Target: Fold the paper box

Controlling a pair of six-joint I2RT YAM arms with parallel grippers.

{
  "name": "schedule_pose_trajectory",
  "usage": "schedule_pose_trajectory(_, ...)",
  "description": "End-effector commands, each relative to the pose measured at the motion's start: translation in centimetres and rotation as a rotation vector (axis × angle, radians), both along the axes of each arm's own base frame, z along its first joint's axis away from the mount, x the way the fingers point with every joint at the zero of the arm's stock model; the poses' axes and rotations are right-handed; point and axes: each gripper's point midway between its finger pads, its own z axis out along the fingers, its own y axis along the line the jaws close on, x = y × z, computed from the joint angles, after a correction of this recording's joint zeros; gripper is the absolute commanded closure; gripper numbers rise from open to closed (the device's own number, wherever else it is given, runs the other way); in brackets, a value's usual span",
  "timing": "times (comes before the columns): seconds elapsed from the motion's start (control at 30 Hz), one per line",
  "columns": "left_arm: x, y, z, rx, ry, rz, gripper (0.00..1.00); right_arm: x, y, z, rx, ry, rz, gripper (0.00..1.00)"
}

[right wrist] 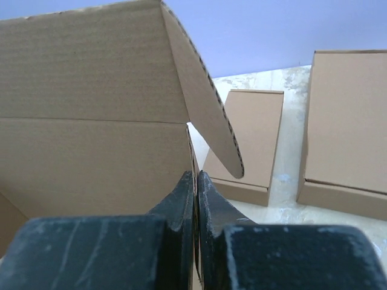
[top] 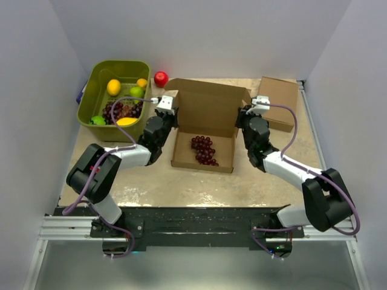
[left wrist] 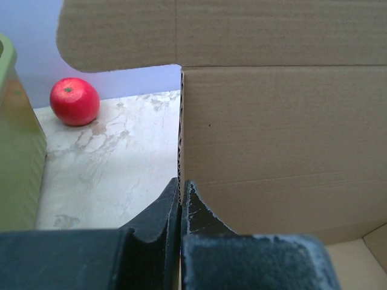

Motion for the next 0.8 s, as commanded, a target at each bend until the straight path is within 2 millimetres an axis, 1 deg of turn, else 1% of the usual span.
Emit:
schedule_pose_trajectory(0.0,-2.3,-2.8,0.2,-0.068,-0.047,-0.069,1.0,-1.4,1.6,2.7,0.103,-0.112,0.027,1.0)
schedule_pose_trajectory(0.17,-3.4,-3.2,-1.3,-0.102,0.007,-0.069,1.0,-2.5,2.0,1.0,0.099,-0.077,0.025,1.0)
schedule_pose_trajectory(0.3,-4.2,-3.6,-2.4,-0.104,0.042,-0.059,1.0,-3.4,1.8,-0.7,0.1,-0.024,0.002,1.0)
schedule_pose_trajectory(0.43,-5.0,-3.4,-3.9,-0.119,0.1,-0.026,1.0,-4.3,1.3,-2.2,0.122,0.021,-0.03,0.91)
schedule_pose_trajectory(0.6,-6.2,-3.8,-6.1,-0.128,0.169,-0.005,1.0,-5.4,1.1,-3.9,0.126,0.069,-0.062,0.9)
schedule_pose_trajectory(0.63,-6.6,-3.9,-6.5,-0.125,0.178,-0.003,1.0,-5.6,1.2,-4.0,0.138,0.073,-0.062,0.89)
schedule_pose_trajectory(0.77,-7.6,-4.2,-8.0,-0.13,0.214,0.0,1.0,-6.4,1.0,-5.3,0.13,0.109,-0.092,0.86)
